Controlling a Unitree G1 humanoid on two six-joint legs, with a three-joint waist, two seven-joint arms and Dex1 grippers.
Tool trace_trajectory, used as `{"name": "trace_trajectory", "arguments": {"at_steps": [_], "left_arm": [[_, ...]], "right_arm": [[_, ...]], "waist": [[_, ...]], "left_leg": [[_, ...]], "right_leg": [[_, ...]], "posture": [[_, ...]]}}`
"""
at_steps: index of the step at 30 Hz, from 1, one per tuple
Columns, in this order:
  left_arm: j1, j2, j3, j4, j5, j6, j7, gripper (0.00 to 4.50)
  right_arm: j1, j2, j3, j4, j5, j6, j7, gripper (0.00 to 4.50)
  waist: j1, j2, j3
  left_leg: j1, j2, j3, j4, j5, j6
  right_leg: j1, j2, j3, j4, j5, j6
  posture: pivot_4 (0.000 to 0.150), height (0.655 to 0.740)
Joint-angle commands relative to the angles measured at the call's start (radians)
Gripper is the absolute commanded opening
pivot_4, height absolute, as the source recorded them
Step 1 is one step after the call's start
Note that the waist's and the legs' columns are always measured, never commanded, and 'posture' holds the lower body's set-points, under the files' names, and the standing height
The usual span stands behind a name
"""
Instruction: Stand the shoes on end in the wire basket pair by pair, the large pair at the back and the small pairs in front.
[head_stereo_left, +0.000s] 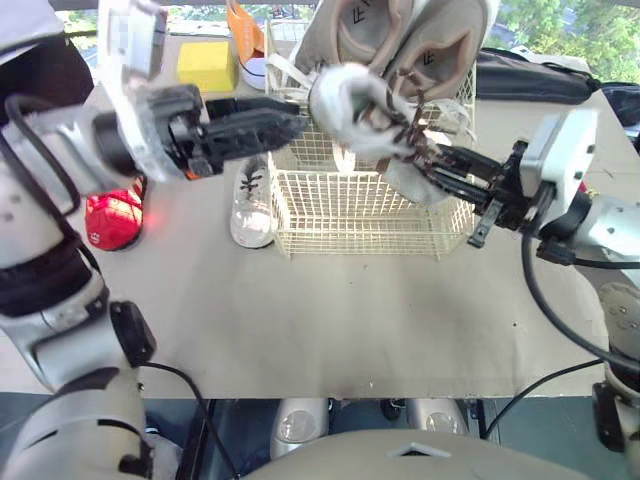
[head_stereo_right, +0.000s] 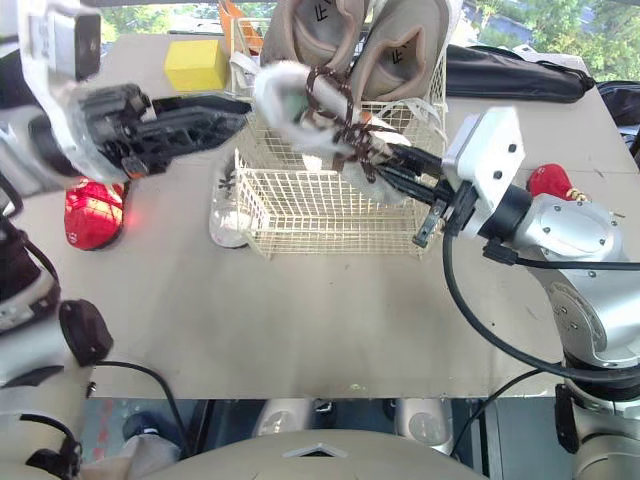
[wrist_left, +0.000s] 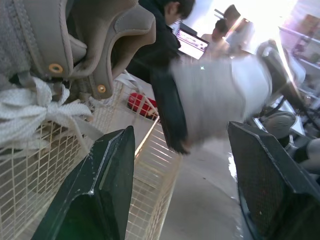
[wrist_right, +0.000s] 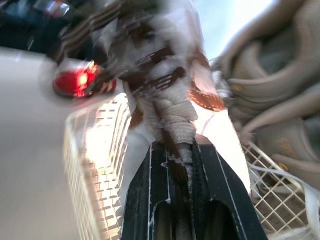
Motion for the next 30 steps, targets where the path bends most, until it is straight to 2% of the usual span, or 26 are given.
{"name": "trace_trajectory", "arguments": {"at_steps": [1, 4, 11, 14, 17, 18, 19, 21, 24, 27, 30], "left_arm": [[0.071, -0.078, 0.017, -0.149, -0.064, -0.064, 0.131, 3.2], [0.124, -0.126, -0.013, -0.217, -0.059, -0.112, 0.203, 3.2], [0.107, -0.287, -0.122, -0.201, -0.027, -0.228, 0.388, 3.2], [0.104, -0.32, -0.141, -0.178, -0.06, -0.25, 0.415, 2.44], [0.102, -0.34, -0.15, -0.156, -0.081, -0.273, 0.439, 0.96], [0.1, -0.328, -0.15, -0.146, -0.084, -0.28, 0.425, 0.59], [0.1, -0.311, -0.15, -0.138, -0.086, -0.284, 0.406, 0.46], [0.106, -0.245, -0.154, -0.125, -0.08, -0.285, 0.33, 0.46], [0.109, -0.117, -0.151, -0.083, -0.108, -0.263, 0.164, 0.46], [0.09, 0.011, -0.187, -0.025, -0.097, -0.258, -0.024, 0.46], [0.053, 0.087, -0.265, 0.009, -0.04, -0.298, -0.188, 0.45]], "right_arm": [[-0.051, 0.025, -0.033, -0.065, 0.07, 0.066, -0.107, 0.0], [-0.072, 0.054, -0.021, -0.067, 0.104, 0.094, -0.156, 0.0], [-0.109, 0.088, 0.029, -0.062, 0.148, 0.104, -0.185, 0.0], [-0.122, 0.086, 0.044, -0.049, 0.147, 0.095, -0.18, 0.0], [-0.124, 0.074, 0.052, -0.041, 0.165, 0.102, -0.162, 0.0], [-0.115, 0.058, 0.042, -0.044, 0.193, 0.117, -0.147, 0.35], [-0.106, 0.038, 0.032, -0.05, 0.216, 0.129, -0.13, 0.73], [-0.096, -0.004, -0.017, -0.048, 0.242, 0.149, -0.134, 1.58], [-0.033, -0.187, -0.15, -0.047, 0.444, 0.222, 0.033, 2.96], [0.0, -0.332, -0.254, 0.024, 0.617, 0.265, 0.146, 2.97], [-0.066, -0.358, -0.221, 0.116, 0.631, 0.261, 0.145, 2.97]], "waist": [[0.0, 0.0, 0.0], [-0.003, -0.001, -0.001], [-0.001, -0.001, -0.001], [-0.003, -0.001, -0.001], [-0.002, -0.001, -0.001], [-0.002, -0.001, -0.001], [-0.001, -0.001, -0.001], [-0.003, -0.001, -0.001], [0.0, -0.001, 0.0], [-0.001, -0.001, -0.001], [-0.005, -0.001, -0.001]], "left_leg": [[0.0, 0.0, 0.0, 0.0, 0.0, 0.0], [0.0, 0.0, -0.001, 0.0, 0.0, 0.0], [0.001, -0.001, -0.001, 0.0, 0.0, 0.0], [0.001, -0.001, 0.0, 0.0, 0.0, 0.0], [0.001, -0.001, -0.001, -0.001, 0.0, 0.0], [0.001, -0.001, -0.001, -0.001, 0.0, 0.0], [0.001, -0.001, -0.001, -0.001, 0.0, 0.0], [0.001, -0.001, 0.0, -0.001, 0.0, 0.0], [0.001, 0.0, 0.0, -0.002, 0.0, 0.0], [0.0, 0.0, -0.002, -0.002, 0.0, 0.001], [0.0, 0.0, 0.0, -0.002, -0.001, 0.001]], "right_leg": [[0.0, 0.0, 0.0, 0.0, 0.0, 0.0], [0.001, 0.001, 0.0, 0.0, 0.0, 0.0], [0.001, 0.002, 0.0, 0.001, 0.0, 0.0], [0.001, 0.002, 0.0, 0.0, 0.0, 0.0], [0.001, 0.002, 0.0, 0.0, 0.0, 0.0], [0.001, 0.002, 0.0, 0.0, 0.0, 0.0], [0.001, 0.002, 0.0, 0.0, 0.0, 0.0], [0.001, 0.002, 0.0, 0.0, 0.0, 0.0], [0.001, 0.003, 0.0, -0.001, 0.0, 0.0], [0.001, 0.003, -0.002, -0.004, 0.0, 0.0], [0.001, 0.003, -0.001, -0.004, 0.0, 0.0]], "posture": [[0.15, 0.74], [0.15, 0.74], [0.15, 0.74], [0.15, 0.74], [0.15, 0.74], [0.15, 0.74], [0.15, 0.74], [0.15, 0.74], [0.15, 0.74], [0.15, 0.74], [0.15, 0.74]]}}
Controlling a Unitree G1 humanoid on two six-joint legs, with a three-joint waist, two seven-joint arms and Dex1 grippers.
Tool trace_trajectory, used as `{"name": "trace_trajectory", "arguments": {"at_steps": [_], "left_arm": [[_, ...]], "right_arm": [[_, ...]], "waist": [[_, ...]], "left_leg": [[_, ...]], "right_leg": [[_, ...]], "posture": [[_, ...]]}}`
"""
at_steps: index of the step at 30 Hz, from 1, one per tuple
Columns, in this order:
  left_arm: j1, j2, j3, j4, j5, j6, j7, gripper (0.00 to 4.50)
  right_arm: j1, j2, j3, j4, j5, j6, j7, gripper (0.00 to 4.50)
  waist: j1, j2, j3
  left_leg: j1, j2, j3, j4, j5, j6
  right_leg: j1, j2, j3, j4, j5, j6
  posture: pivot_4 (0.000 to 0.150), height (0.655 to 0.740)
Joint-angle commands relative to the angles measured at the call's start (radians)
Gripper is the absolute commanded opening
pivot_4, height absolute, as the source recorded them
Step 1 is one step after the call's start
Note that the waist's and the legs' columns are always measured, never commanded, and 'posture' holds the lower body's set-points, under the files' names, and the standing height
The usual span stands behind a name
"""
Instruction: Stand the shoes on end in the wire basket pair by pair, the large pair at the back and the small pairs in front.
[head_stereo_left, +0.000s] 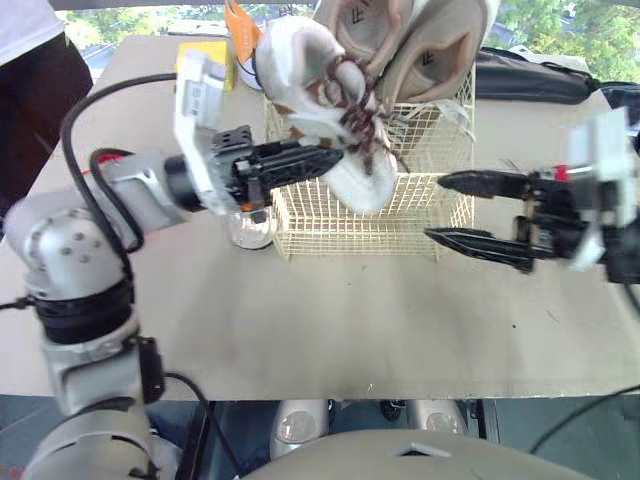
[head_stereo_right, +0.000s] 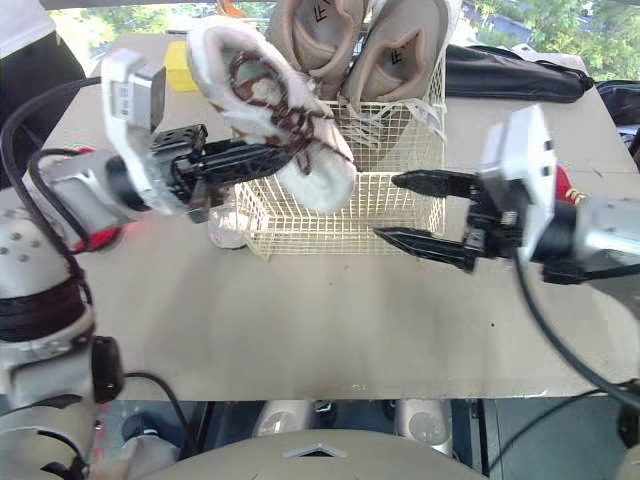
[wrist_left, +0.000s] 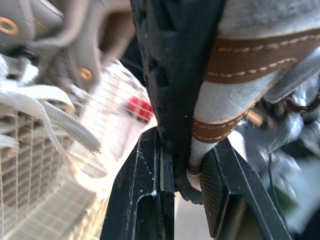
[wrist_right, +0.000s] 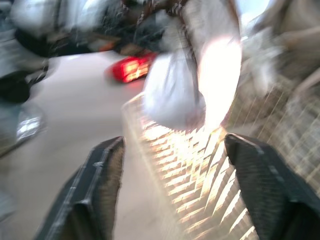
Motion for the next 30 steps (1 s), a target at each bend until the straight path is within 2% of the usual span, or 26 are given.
{"name": "trace_trajectory", "arguments": {"at_steps": [1, 5, 11, 15, 16, 17, 19, 20, 22, 23, 25, 27, 28, 30], "left_arm": [[-0.065, 0.056, -0.088, 0.011, 0.055, -0.066, -0.205, 0.45], [-0.106, 0.069, -0.19, 0.019, 0.153, -0.151, -0.329, 0.45], [-0.156, 0.039, -0.266, 0.015, 0.235, -0.22, -0.396, 0.45], [-0.158, 0.03, -0.268, 0.007, 0.253, -0.23, -0.404, 0.45], [-0.157, 0.028, -0.265, 0.005, 0.256, -0.231, -0.405, 0.45], [-0.155, 0.026, -0.261, 0.004, 0.256, -0.23, -0.402, 0.45], [-0.154, 0.024, -0.251, 0.003, 0.251, -0.213, -0.387, 0.44], [-0.154, 0.025, -0.237, 0.006, 0.235, -0.187, -0.373, 0.43], [-0.162, 0.018, -0.199, 0.022, 0.193, -0.13, -0.324, 1.48], [-0.165, 0.011, -0.175, 0.029, 0.187, -0.118, -0.286, 1.79], [-0.167, 0.006, -0.143, 0.034, 0.173, -0.092, -0.239, 2.86], [-0.127, 0.033, -0.082, 0.014, 0.13, -0.034, -0.187, 3.79], [-0.1, 0.045, -0.045, -0.001, 0.111, -0.017, -0.159, 4.13], [-0.041, 0.049, 0.027, -0.035, 0.093, -0.012, -0.089, 4.13]], "right_arm": [[-0.087, -0.01, 0.029, 0.084, 0.034, -0.005, 0.019, 2.97], [-0.189, 0.048, 0.136, 0.132, 0.046, 0.013, -0.011, 2.97], [-0.263, 0.126, 0.228, 0.154, 0.088, 0.046, -0.022, 2.97], [-0.261, 0.136, 0.24, 0.147, 0.1, 0.065, -0.025, 1.24], [-0.26, 0.139, 0.239, 0.146, 0.106, 0.067, -0.028, 1.02], [-0.258, 0.143, 0.236, 0.145, 0.114, 0.069, -0.032, 0.57], [-0.253, 0.151, 0.23, 0.144, 0.129, 0.067, -0.039, 0.07], [-0.249, 0.157, 0.226, 0.143, 0.134, 0.066, -0.047, 0.01], [-0.241, 0.163, 0.219, 0.139, 0.139, 0.063, -0.054, 0.0], [-0.231, 0.17, 0.211, 0.138, 0.151, 0.061, -0.064, 0.0], [-0.219, 0.179, 0.201, 0.137, 0.167, 0.056, -0.079, 0.0], [-0.2, 0.206, 0.17, 0.145, 0.202, 0.033, -0.128, 0.0], [-0.194, 0.216, 0.15, 0.151, 0.221, 0.019, -0.149, 0.0], [-0.188, 0.229, 0.106, 0.165, 0.259, -0.01, -0.185, 0.0]], "waist": [[-0.001, 0.0, 0.0], [0.0, 0.0, 0.0], [0.004, 0.0, 0.0], [0.002, 0.0, 0.0], [0.002, 0.0, 0.0], [0.002, 0.0, 0.0], [0.002, 0.0, 0.0], [0.002, 0.0, 0.0], [0.002, 0.0, 0.0], [0.002, 0.0, 0.0], [0.002, 0.0, 0.0], [0.001, 0.0, 0.0], [-0.001, 0.0, 0.0], [-0.004, 0.0, 0.0]], "left_leg": [[0.0, 0.0, 0.001, 0.0, 0.0, 0.0], [0.001, 0.001, 0.001, 0.0, 0.0, 0.0], [-0.003, 0.0, 0.0, 0.0, 0.0, 0.0], [-0.003, 0.0, 0.001, 0.0, -0.001, 0.002], [-0.003, 0.0, 0.001, 0.0, -0.001, 0.002], [-0.003, 0.0, 0.001, 0.0, -0.001, 0.002], [-0.003, 0.0, 0.0, 0.0, -0.001, 0.002], [-0.003, 0.0, 0.0, 0.0, -0.001, 0.002], [-0.003, 0.0, 0.0, 0.0, -0.001, 0.002], [-0.003, 0.001, 0.0, 0.0, -0.001, 0.002], [-0.003, 0.001, 0.0, 0.0, -0.001, 0.002], [-0.003, 0.001, 0.0, 0.0, -0.001, 0.002], [-0.003, 0.001, 0.0, 0.0, -0.001, 0.002], [-0.002, 0.001, 0.0, 0.0, -0.001, 0.001]], "right_leg": [[0.0, 0.0, 0.001, 0.0, 0.0, 0.0], [0.0, 0.001, 0.001, 0.001, -0.002, -0.004], [-0.002, 0.0, 0.001, 0.0, 0.0, 0.0], [-0.002, 0.0, 0.001, -0.001, 0.0, 0.0], [-0.002, 0.0, 0.001, -0.001, 0.0, 0.0], [-0.002, 0.0, 0.001, -0.001, 0.0, 0.0], [-0.002, 0.0, 0.001, 0.0, 0.0, 0.0], [-0.002, 0.0, 0.001, 0.0, 0.0, 0.0], [-0.002, 0.0, 0.001, 0.0, 0.0, 0.0], [-0.002, 0.0, 0.001, 0.0, 0.0, 0.0], [-0.002, -0.001, 0.001, 0.0, 0.0, 0.0], [-0.002, -0.001, 0.001, 0.0, 0.0, 0.0], [-0.002, -0.001, 0.001, 0.0, 0.0, 0.0], [-0.002, -0.001, 0.001, 0.0, 0.0, 0.0]], "posture": [[0.15, 0.74], [0.15, 0.74], [0.15, 0.74], [0.15, 0.74], [0.15, 0.74], [0.15, 0.74], [0.15, 0.74], [0.15, 0.74], [0.15, 0.74], [0.15, 0.74], [0.15, 0.74], [0.15, 0.74], [0.15, 0.74], [0.15, 0.74]]}}
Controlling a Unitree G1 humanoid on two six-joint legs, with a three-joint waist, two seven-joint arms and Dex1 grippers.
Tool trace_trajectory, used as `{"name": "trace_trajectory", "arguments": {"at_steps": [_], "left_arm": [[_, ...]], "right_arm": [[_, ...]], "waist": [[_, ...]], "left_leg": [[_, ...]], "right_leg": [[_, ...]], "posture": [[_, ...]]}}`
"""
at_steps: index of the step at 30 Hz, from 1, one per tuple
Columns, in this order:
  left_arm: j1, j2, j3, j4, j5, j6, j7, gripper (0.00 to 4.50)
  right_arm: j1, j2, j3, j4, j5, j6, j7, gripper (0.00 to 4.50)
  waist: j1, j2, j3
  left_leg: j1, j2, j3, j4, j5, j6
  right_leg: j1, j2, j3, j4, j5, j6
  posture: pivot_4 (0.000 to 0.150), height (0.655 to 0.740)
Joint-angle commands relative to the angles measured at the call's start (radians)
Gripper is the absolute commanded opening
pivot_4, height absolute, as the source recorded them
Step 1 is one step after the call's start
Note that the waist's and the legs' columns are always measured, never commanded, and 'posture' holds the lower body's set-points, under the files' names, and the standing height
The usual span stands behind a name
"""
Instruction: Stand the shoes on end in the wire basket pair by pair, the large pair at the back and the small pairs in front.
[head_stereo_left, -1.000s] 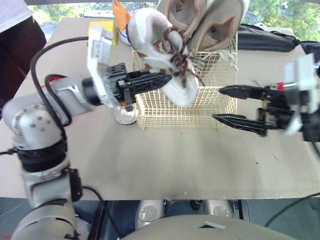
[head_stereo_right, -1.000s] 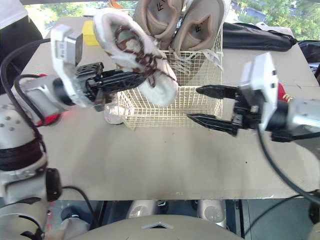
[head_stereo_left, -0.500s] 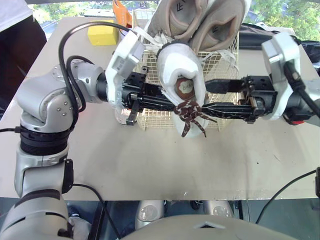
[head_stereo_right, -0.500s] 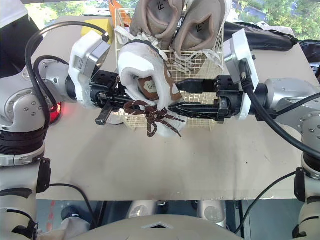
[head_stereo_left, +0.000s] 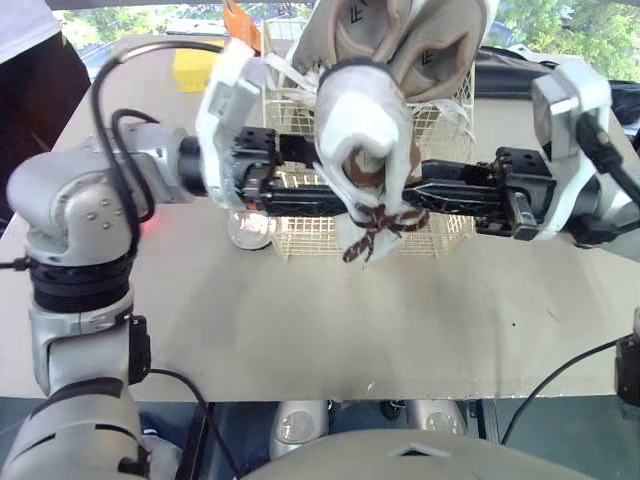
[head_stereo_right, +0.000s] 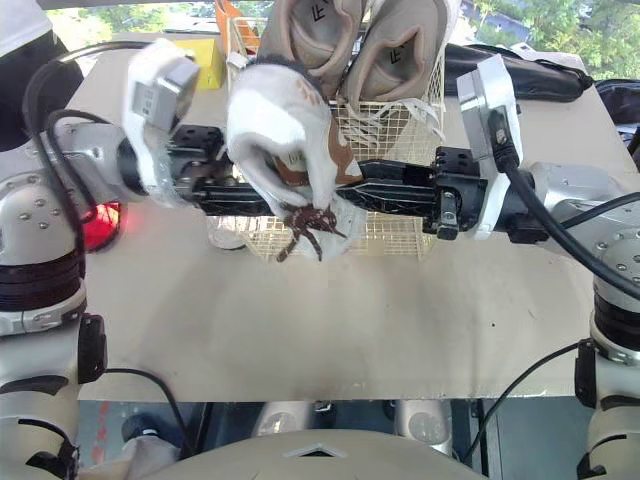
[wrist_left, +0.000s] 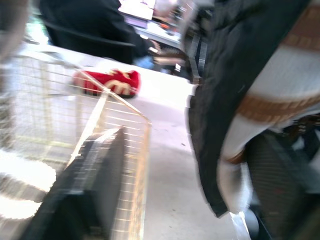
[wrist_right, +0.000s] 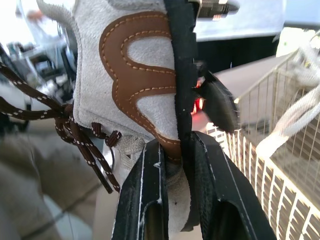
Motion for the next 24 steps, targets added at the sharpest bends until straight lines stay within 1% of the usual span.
{"name": "trace_trajectory", "arguments": {"at_steps": [1, 2, 4, 6, 8, 12, 14, 18, 24], "left_arm": [[0.075, 0.012, 0.146, -0.069, -0.055, 0.017, 0.128, 4.13], [0.123, -0.017, 0.193, -0.093, -0.067, -0.022, 0.155, 4.13], [0.231, -0.033, 0.242, -0.169, -0.03, -0.105, 0.168, 4.13], [0.301, -0.037, 0.285, -0.224, -0.091, -0.105, 0.189, 4.13], [0.385, -0.052, 0.318, -0.306, -0.084, -0.182, 0.165, 4.13], [0.503, -0.048, 0.346, -0.386, -0.103, -0.239, 0.156, 4.13], [0.529, -0.051, 0.365, -0.405, -0.127, -0.26, 0.187, 4.13], [0.565, -0.036, 0.376, -0.422, -0.136, -0.293, 0.214, 4.13], [0.597, -0.014, 0.369, -0.427, -0.152, -0.329, 0.238, 4.13]], "right_arm": [[0.0, 0.012, -0.094, -0.004, 0.095, -0.065, -0.058, 0.0], [-0.004, 0.017, -0.117, 0.004, 0.085, -0.09, -0.066, 0.0], [-0.016, 0.014, -0.155, 0.018, 0.02, -0.144, -0.059, 0.0], [-0.042, 0.002, -0.165, 0.042, -0.111, -0.224, -0.033, 0.0], [-0.066, -0.021, -0.13, 0.085, -0.304, -0.34, 0.026, 0.0], [-0.054, -0.026, -0.044, 0.18, -0.54, -0.49, 0.126, 0.0], [-0.048, 0.001, 0.0, 0.245, -0.636, -0.565, 0.158, 0.0], [-0.001, 0.029, 0.047, 0.316, -0.725, -0.642, 0.252, 0.0], [0.045, 0.051, 0.033, 0.372, -0.719, -0.632, 0.334, 0.0]], "waist": [[-0.002, 0.0, 0.0], [-0.001, 0.0, 0.0], [0.001, 0.0, 0.0], [0.004, 0.0, 0.0], [0.006, 0.0, 0.0], [0.004, 0.0, -0.001], [0.002, 0.0, -0.001], [0.005, 0.001, 0.0], [0.003, 0.002, 0.0]], "left_leg": [[0.0, 0.0, 0.0, 0.0, 0.0, 0.0], [0.0, 0.0, 0.0, 0.0, 0.0, 0.0], [0.001, 0.0, 0.0, 0.0, 0.0, 0.0], [0.001, 0.0, 0.001, 0.0, 0.0, 0.0], [0.0, 0.0, 0.0, 0.0, 0.0, 0.0], [0.001, -0.001, 0.001, 0.0, 0.0, 0.0], [0.002, 0.0, 0.002, 0.0, 0.0, 0.0], [0.002, 0.0, 0.002, 0.0, 0.001, -0.001], [0.002, 0.0, 0.001, 0.0, 0.001, -0.001]], "right_leg": [[0.0, 0.0, 0.0, 0.0, 0.0, 0.0], [0.0, 0.0, -0.001, 0.0, 0.0, 0.0], [0.0, -0.001, 0.0, 0.0, 0.0, 0.0], [0.0, -0.001, 0.0, 0.0, 0.0, 0.0], [0.0, -0.001, -0.001, 0.0, 0.0, 0.0], [0.001, 0.0, 0.0, -0.001, 0.0, 0.0], [0.001, 0.0, 0.0, 0.0, 0.0, 0.0], [0.001, 0.001, 0.001, 0.0, 0.0, 0.0], [0.001, 0.0, 0.0, -0.001, 0.0, 0.0]], "posture": [[0.15, 0.74], [0.15, 0.74], [0.15, 0.74], [0.15, 0.74], [0.15, 0.74], [0.15, 0.74], [0.15, 0.74], [0.15, 0.74], [0.15, 0.74]]}}
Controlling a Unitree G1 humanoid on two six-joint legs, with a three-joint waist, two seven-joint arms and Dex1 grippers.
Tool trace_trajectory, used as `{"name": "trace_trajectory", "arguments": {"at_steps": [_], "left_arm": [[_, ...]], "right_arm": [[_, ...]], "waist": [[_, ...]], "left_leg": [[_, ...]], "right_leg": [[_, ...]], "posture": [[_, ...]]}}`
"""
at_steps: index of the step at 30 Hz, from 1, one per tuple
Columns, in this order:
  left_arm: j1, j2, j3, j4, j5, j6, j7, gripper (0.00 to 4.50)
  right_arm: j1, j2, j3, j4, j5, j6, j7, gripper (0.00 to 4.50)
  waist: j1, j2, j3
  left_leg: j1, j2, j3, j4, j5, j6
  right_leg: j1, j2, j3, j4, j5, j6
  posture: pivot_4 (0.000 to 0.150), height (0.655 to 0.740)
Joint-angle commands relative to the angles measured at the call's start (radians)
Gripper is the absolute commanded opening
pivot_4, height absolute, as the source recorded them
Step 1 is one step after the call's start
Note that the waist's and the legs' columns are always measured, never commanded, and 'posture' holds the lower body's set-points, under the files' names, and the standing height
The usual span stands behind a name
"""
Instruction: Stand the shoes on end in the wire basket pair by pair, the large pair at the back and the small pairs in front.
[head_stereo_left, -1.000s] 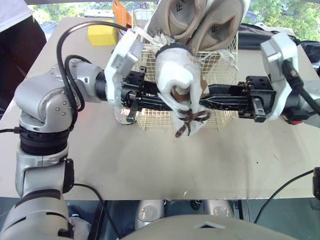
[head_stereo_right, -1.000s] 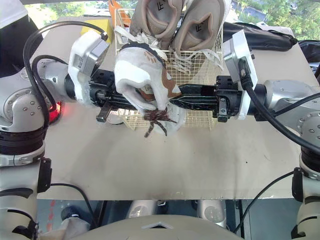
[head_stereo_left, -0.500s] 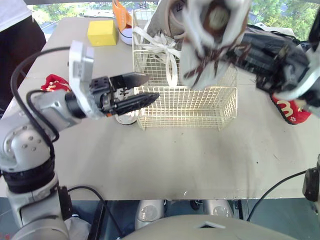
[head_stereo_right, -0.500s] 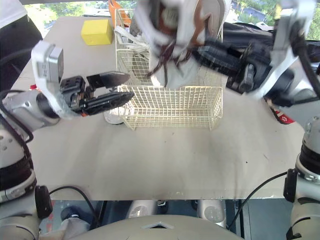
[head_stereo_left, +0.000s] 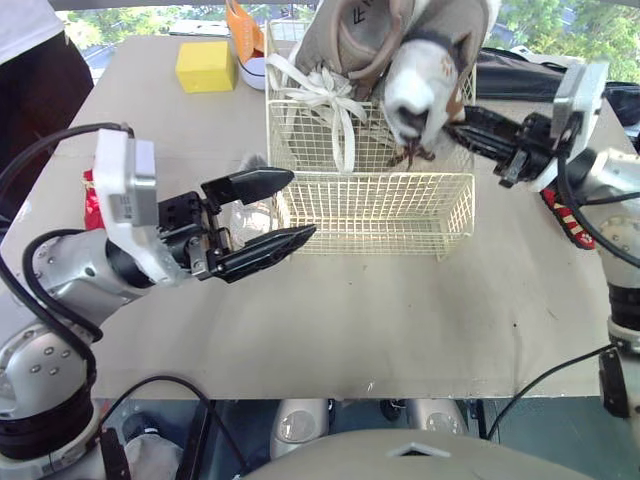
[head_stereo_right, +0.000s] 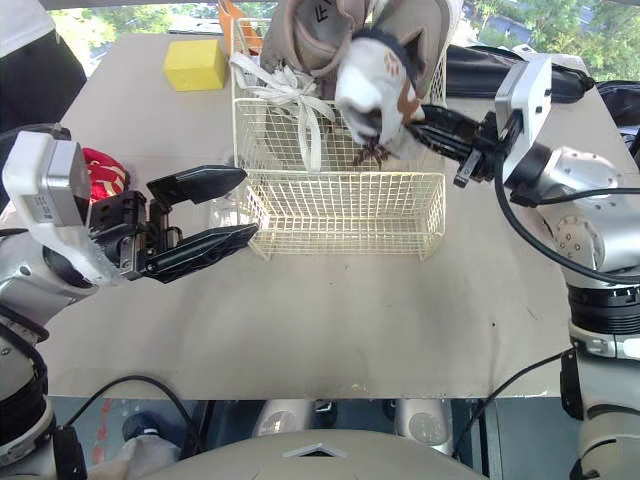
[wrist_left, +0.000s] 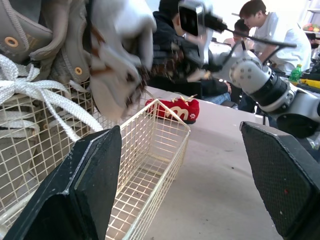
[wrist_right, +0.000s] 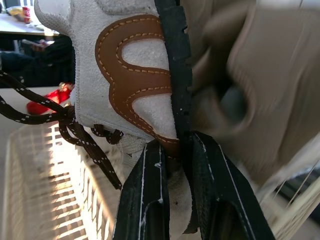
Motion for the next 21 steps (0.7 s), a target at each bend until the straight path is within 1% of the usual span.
{"name": "trace_trajectory", "arguments": {"at_steps": [1, 6, 8, 9, 10, 11, 12, 14, 15, 16, 19, 21], "left_arm": [[0.01, 0.019, 0.018, -0.029, -0.02, -0.04, 0.012, 4.13], [0.025, 0.031, 0.007, -0.017, -0.017, -0.058, 0.009, 4.13], [0.039, 0.039, 0.011, -0.007, -0.007, -0.066, -0.001, 4.18], [0.044, 0.042, 0.013, -0.003, -0.005, -0.069, -0.004, 4.18], [0.053, 0.045, 0.018, 0.0, -0.003, -0.072, -0.006, 4.18], [0.066, 0.047, 0.026, 0.003, -0.004, -0.074, -0.007, 4.18], [0.079, 0.05, 0.034, 0.006, -0.006, -0.075, -0.008, 4.18], [0.108, 0.053, 0.055, 0.012, 0.003, -0.083, -0.003, 4.18], [0.121, 0.054, 0.068, 0.018, 0.002, -0.083, 0.006, 4.18], [0.131, 0.055, 0.086, 0.033, -0.001, -0.077, 0.026, 4.18], [0.143, 0.079, 0.133, 0.108, 0.044, -0.055, 0.094, 4.18], [0.131, 0.12, 0.137, 0.188, 0.053, -0.007, 0.132, 4.18]], "right_arm": [[0.001, 0.0, -0.04, 0.0, 0.003, -0.021, 0.039, 0.0], [0.002, -0.002, -0.004, 0.049, -0.021, 0.015, 0.089, 0.0], [0.004, -0.013, 0.013, 0.049, -0.013, 0.062, 0.115, 0.95], [0.006, -0.016, 0.014, 0.046, -0.012, 0.081, 0.117, 1.26], [0.015, -0.021, 0.008, 0.036, -0.019, 0.081, 0.119, 1.82], [0.025, -0.028, -0.006, 0.022, -0.021, 0.081, 0.115, 2.24], [0.036, -0.037, -0.019, 0.007, -0.026, 0.081, 0.115, 2.77], [0.06, -0.065, -0.045, -0.035, -0.041, 0.069, 0.111, 3.58], [0.068, -0.074, -0.063, -0.057, -0.039, 0.066, 0.1, 4.15], [0.075, -0.087, -0.084, -0.08, -0.033, 0.072, 0.087, 4.47], [0.115, -0.155, -0.158, -0.155, -0.012, 0.074, 0.101, 4.47], [0.158, -0.204, -0.213, -0.23, 0.02, 0.084, 0.126, 4.47]], "waist": [[-0.001, 0.001, 0.0], [0.0, 0.001, 0.0], [0.0, 0.001, 0.0], [0.0, 0.001, 0.0], [0.0, 0.001, 0.0], [0.0, 0.001, 0.0], [0.0, 0.001, 0.0], [0.002, 0.001, 0.0], [0.003, 0.001, 0.0], [0.003, 0.001, 0.0], [0.005, 0.002, 0.001], [0.003, 0.002, 0.001]], "left_leg": [[0.0, 0.0, 0.0, 0.0, 0.0, 0.0], [0.0, 0.0, 0.0, 0.0, 0.0, 0.0], [0.0, 0.0, 0.0, 0.0, 0.0, 0.0], [0.0, 0.0, 0.0, 0.0, 0.0, 0.0], [0.0, 0.0, 0.0, 0.0, 0.0, 0.0], [0.0, 0.0, 0.0, 0.0, 0.0, 0.0], [0.0, 0.0, 0.0, 0.0, 0.0, 0.0], [0.0, 0.0, 0.0, 0.0, 0.0, 0.0], [0.0, 0.0, 0.0, 0.0, 0.0, 0.0], [0.0, 0.0, 0.0, 0.0, 0.0, 0.0], [0.0, 0.0, -0.001, 0.0, 0.0, 0.0], [0.001, 0.0, -0.001, 0.0, 0.0, 0.0]], "right_leg": [[0.0, 0.0, 0.0, 0.0, 0.0, 0.0], [0.0, 0.001, 0.0, 0.0, 0.0, 0.0], [0.0, 0.001, 0.0, 0.0, 0.0, 0.0], [0.0, 0.001, 0.0, 0.0, 0.0, 0.0], [0.0, 0.001, 0.0, 0.0, 0.0, 0.0], [0.0, 0.001, 0.0, 0.0, 0.0, 0.0], [0.0, 0.0, 0.0, 0.0, 0.0, 0.0], [0.0, 0.0, 0.0, 0.0, 0.0, 0.0], [0.0, 0.0, 0.0, 0.0, 0.0, 0.0], [0.0, 0.0, 0.0, 0.0, 0.0, 0.0], [0.0, -0.001, -0.001, 0.0, -0.002, -0.004], [0.0, 0.0, -0.001, 0.0, -0.002, -0.004]], "posture": [[0.15, 0.74], [0.15, 0.74], [0.15, 0.74], [0.15, 0.74], [0.15, 0.74], [0.15, 0.74], [0.15, 0.74], [0.15, 0.74], [0.15, 0.74], [0.15, 0.74], [0.15, 0.74], [0.15, 0.74]]}}
